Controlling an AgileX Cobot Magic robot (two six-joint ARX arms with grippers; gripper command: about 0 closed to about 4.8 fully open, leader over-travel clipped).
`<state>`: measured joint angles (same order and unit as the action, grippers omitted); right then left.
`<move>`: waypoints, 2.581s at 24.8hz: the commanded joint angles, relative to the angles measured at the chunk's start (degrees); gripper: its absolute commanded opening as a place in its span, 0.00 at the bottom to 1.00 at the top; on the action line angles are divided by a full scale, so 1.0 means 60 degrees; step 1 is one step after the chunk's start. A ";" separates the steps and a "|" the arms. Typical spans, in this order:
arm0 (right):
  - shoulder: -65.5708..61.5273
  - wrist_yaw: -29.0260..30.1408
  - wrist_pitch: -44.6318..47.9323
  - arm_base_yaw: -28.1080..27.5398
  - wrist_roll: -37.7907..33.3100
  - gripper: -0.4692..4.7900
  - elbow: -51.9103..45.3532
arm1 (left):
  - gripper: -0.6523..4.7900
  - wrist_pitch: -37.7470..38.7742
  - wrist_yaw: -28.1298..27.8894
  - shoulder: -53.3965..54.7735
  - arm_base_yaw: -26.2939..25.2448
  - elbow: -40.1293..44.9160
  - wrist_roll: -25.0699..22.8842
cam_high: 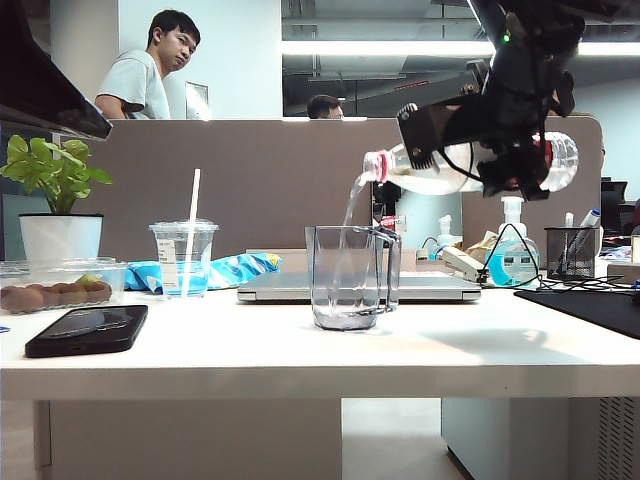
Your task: Pick up the mineral water bottle on the table and pour water into the mug until it's half full.
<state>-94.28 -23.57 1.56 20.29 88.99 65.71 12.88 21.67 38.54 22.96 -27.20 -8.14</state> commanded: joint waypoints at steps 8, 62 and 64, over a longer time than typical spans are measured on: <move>0.0080 -0.0055 -0.0047 0.0015 0.0244 0.57 0.0142 | 0.11 -0.0080 0.0033 -0.0018 -0.0007 -0.0044 -0.0044; 0.0080 -0.0317 -0.0073 0.0015 0.0758 0.57 0.0146 | 0.11 0.0277 0.0033 -0.0018 -0.0007 -0.0044 -0.0076; 0.0080 -0.0331 -0.0073 0.0015 0.0758 0.57 0.0146 | 0.11 0.0280 0.0033 -0.0018 -0.0007 -0.0044 -0.0076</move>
<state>-94.28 -25.30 -0.49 20.27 93.71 66.15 14.87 21.67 38.54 22.98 -27.20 -8.21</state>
